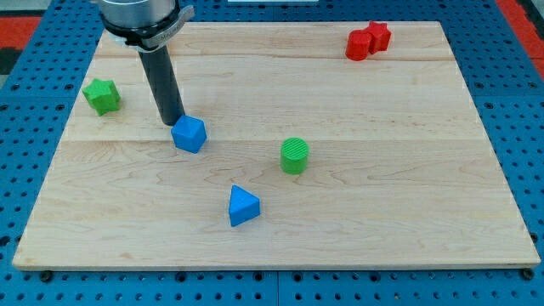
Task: Move the green star and blue blocks in a diagonal line
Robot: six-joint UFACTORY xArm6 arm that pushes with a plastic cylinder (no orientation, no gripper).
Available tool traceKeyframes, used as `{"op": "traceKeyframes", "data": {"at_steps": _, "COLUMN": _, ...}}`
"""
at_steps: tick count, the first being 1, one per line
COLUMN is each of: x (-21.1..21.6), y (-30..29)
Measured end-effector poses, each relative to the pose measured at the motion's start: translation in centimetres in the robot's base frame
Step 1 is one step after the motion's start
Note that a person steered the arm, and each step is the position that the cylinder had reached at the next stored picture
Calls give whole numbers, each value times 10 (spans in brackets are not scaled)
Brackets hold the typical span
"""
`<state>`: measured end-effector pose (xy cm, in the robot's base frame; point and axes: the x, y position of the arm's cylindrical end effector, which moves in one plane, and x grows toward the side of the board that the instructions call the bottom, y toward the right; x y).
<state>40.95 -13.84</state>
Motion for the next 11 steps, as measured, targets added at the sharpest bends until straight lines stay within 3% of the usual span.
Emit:
{"op": "traceKeyframes", "data": {"at_steps": 5, "x": 17, "y": 7}}
{"op": "traceKeyframes", "data": {"at_steps": 8, "x": 0, "y": 75}}
{"op": "traceKeyframes", "data": {"at_steps": 9, "x": 6, "y": 70}}
{"op": "traceKeyframes", "data": {"at_steps": 11, "x": 46, "y": -17}}
